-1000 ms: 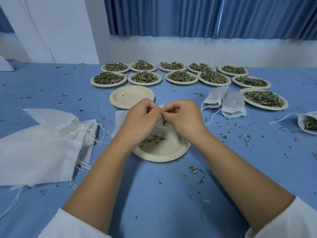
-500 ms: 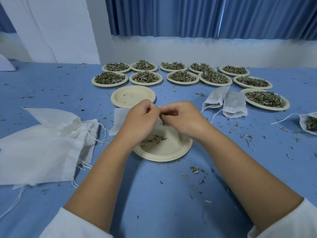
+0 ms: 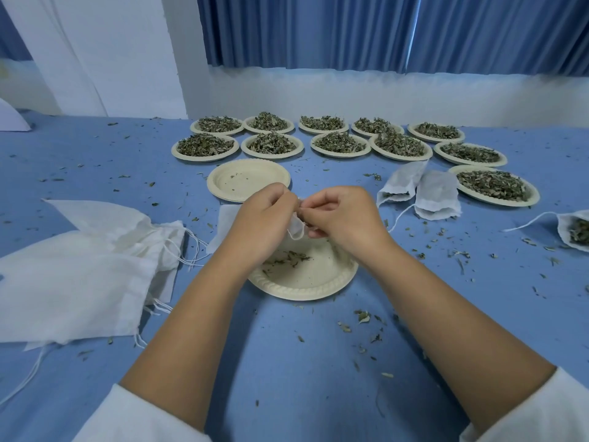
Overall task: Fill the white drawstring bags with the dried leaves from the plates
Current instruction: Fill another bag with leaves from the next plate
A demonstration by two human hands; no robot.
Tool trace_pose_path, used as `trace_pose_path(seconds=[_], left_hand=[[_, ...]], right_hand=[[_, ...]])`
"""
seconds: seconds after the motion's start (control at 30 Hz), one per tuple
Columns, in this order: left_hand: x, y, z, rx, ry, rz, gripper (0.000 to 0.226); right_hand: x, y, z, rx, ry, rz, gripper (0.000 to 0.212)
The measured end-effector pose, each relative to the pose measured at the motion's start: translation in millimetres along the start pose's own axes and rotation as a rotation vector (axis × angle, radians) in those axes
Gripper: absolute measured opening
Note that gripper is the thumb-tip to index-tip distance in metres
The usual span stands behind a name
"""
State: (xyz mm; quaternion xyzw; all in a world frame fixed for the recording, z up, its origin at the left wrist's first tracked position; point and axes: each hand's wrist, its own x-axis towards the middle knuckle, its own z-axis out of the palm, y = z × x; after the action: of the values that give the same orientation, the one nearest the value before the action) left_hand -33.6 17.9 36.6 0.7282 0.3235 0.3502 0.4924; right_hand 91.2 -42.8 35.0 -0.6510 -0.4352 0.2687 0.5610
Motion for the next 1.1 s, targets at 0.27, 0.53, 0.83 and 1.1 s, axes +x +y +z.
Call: trace_pose_path(seconds=[0.27,0.53,0.83,1.1], left_hand=[[-1,3,-1,-0.065,0.055,-0.028,0.03],[-1,11,-7,-0.276,0.022,-0.117,0.02],[-4,15,-2,-0.205,0.028,-0.006,0.033],[-13,17,13,-0.123,-0.075,0.11,0.034]], right_hand=[[0,-1,-4,-0.193,-0.04,-0.142,0.023],[4,1,-4,0.341,-0.232,0.285,0.033],[9,9,-3,0.443,-0.237,0.288,0.003],[6,7,8,-0.018,-0.055,0.145,0.035]])
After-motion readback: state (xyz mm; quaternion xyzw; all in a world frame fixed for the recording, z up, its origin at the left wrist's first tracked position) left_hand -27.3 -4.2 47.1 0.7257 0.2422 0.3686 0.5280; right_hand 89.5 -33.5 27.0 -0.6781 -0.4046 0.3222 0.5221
